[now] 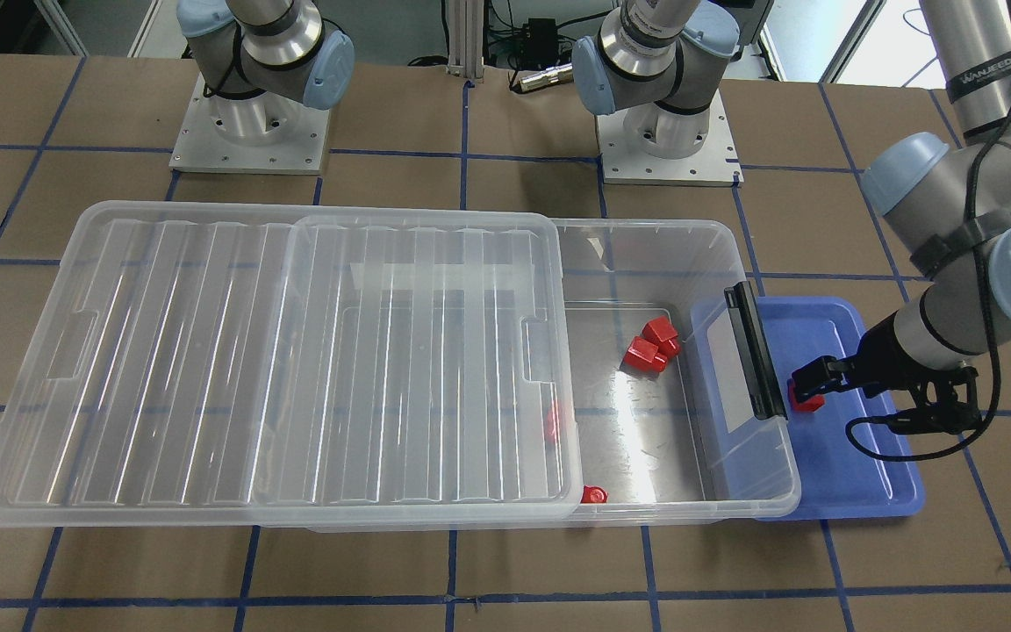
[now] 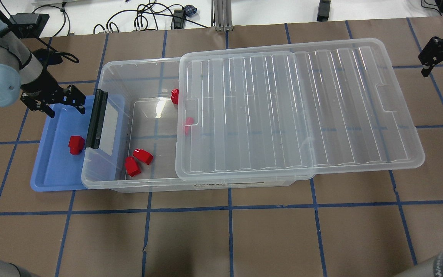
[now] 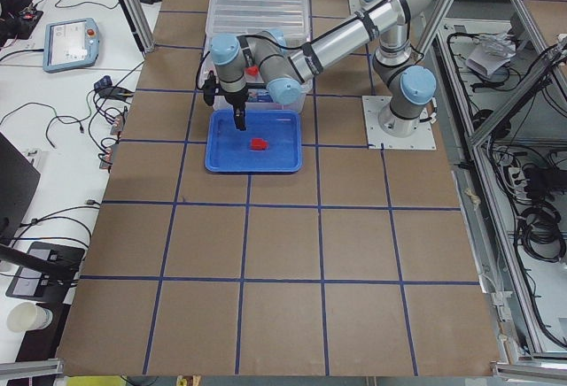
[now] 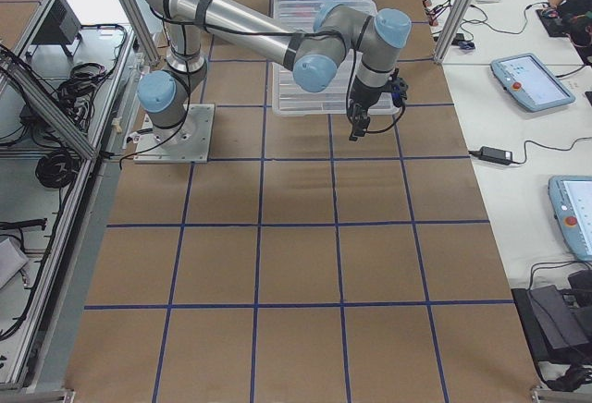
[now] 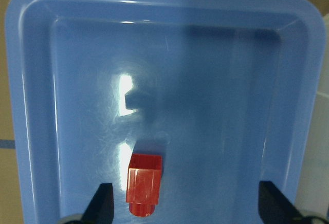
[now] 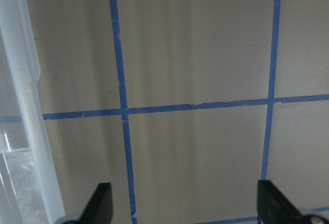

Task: Place red block in blue tray from box

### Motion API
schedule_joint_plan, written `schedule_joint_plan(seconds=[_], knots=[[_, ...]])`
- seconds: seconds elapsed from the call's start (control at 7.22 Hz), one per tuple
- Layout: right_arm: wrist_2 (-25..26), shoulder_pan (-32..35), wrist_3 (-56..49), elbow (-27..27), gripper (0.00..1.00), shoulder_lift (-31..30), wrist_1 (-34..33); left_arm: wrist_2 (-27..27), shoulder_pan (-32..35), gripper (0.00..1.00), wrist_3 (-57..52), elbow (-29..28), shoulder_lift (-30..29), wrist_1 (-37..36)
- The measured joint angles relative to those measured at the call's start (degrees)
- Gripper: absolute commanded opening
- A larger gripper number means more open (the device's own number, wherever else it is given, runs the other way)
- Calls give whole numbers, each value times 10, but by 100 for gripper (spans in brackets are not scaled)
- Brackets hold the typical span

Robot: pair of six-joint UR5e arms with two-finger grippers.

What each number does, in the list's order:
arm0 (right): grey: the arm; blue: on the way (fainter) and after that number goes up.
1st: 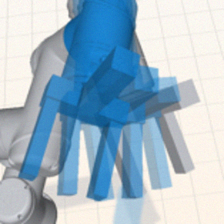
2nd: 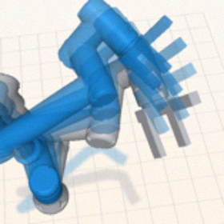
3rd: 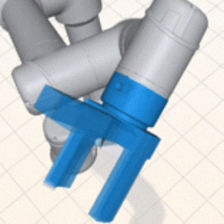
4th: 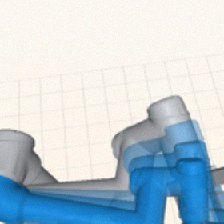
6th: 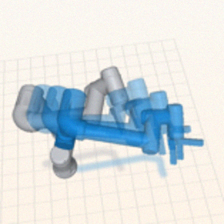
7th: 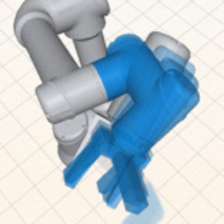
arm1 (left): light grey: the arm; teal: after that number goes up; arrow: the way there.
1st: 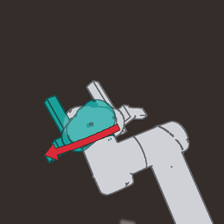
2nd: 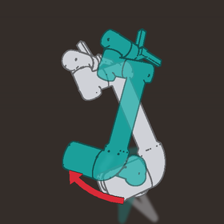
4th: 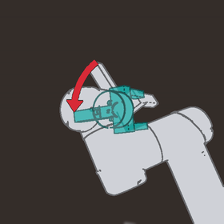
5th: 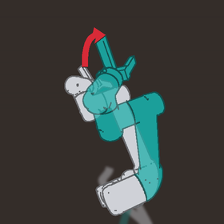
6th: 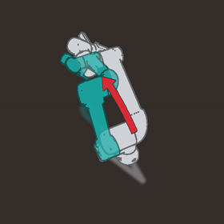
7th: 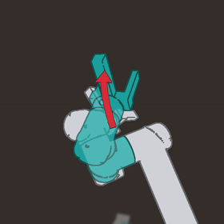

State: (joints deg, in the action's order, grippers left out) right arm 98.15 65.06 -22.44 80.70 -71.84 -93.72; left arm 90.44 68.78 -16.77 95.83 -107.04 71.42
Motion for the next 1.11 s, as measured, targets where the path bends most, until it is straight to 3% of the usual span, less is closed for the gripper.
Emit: schedule_joint_plan(seconds=[0.28,1.11], knots=[[2,1,0,9,100,10,0,3,33,100,26,-27,36,53],[1,3,25,49,100,10,-17,6,162,100,170,-36,142,92]])
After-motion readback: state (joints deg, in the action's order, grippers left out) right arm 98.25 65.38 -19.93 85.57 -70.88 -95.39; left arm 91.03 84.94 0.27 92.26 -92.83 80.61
